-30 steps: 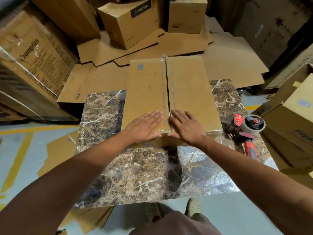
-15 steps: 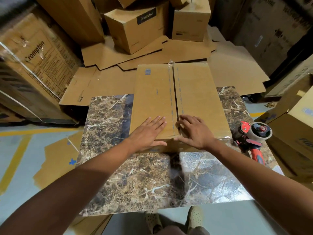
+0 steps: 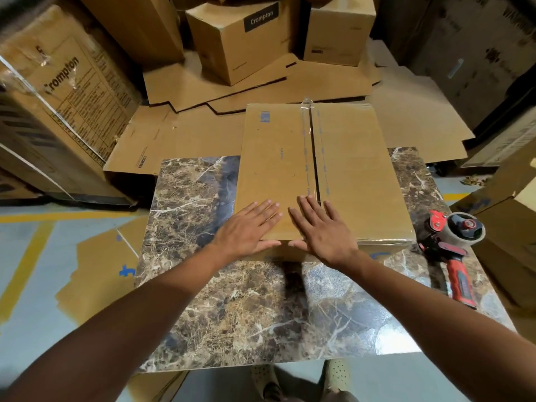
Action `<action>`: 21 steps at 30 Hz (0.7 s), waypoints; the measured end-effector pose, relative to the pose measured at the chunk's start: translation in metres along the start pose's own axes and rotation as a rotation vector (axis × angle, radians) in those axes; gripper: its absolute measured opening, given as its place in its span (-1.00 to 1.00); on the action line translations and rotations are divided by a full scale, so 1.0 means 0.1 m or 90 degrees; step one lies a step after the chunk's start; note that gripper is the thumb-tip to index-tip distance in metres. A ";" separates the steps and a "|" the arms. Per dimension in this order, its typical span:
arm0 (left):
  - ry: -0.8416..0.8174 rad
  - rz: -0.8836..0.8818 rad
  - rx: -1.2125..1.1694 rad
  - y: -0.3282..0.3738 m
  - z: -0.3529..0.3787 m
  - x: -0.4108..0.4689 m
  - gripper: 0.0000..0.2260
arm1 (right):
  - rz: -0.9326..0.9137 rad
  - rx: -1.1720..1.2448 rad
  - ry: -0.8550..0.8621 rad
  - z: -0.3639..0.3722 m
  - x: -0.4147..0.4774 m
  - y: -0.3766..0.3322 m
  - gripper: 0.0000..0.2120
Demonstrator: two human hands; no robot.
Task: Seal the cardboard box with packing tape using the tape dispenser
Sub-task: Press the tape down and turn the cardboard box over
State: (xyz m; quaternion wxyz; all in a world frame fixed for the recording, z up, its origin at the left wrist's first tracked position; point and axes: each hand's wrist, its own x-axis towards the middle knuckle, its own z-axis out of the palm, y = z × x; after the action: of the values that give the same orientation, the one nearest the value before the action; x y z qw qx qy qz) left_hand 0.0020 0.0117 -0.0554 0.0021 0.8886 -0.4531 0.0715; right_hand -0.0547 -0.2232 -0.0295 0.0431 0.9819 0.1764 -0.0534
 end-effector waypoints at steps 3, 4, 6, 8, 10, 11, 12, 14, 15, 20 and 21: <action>0.084 -0.008 -0.036 0.00 0.05 -0.02 -0.30 | 0.001 0.001 -0.014 0.00 0.01 -0.01 -0.18; 0.112 -0.035 -0.052 0.01 0.05 -0.03 -0.31 | 0.001 0.000 -0.015 0.00 0.00 -0.01 -0.18; 0.173 -0.126 -0.101 0.03 0.07 -0.05 -0.33 | 0.005 -0.001 -0.015 -0.01 0.01 -0.01 -0.18; 0.260 -0.227 -0.172 0.09 0.10 -0.06 -0.37 | 0.009 0.003 -0.008 -0.03 0.00 -0.01 -0.18; 0.345 -0.323 -0.236 0.16 0.17 -0.06 -0.45 | 0.011 -0.002 -0.002 -0.03 0.00 -0.02 -0.18; 0.378 -0.368 -0.268 0.19 0.20 -0.06 -0.50 | 0.011 -0.006 -0.001 -0.03 0.00 -0.02 -0.18; 0.410 -0.412 -0.301 0.22 0.23 -0.06 -0.54 | 0.012 -0.009 0.001 -0.03 0.00 -0.02 -0.18; 0.481 -0.492 -0.376 0.28 0.26 -0.04 -0.57 | 0.016 -0.014 0.004 -0.03 -0.01 -0.03 -0.19; 0.516 -0.530 -0.421 0.31 0.26 -0.02 -0.57 | 0.018 -0.015 0.005 -0.04 -0.01 -0.03 -0.19; 0.757 -0.859 -0.900 0.45 0.03 0.12 -0.58 | 0.027 -0.020 0.006 -0.06 -0.01 -0.06 -0.21; 0.777 -0.911 -0.936 0.44 0.02 0.14 -0.58 | 0.029 -0.023 0.003 -0.06 -0.01 -0.06 -0.21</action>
State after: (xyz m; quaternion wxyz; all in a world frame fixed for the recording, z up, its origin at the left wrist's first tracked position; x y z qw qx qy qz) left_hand -0.0255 -0.0253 -0.0583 0.7647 0.5447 0.2881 0.1885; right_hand -0.0574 -0.2173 -0.0233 0.0617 0.9849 0.1548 -0.0470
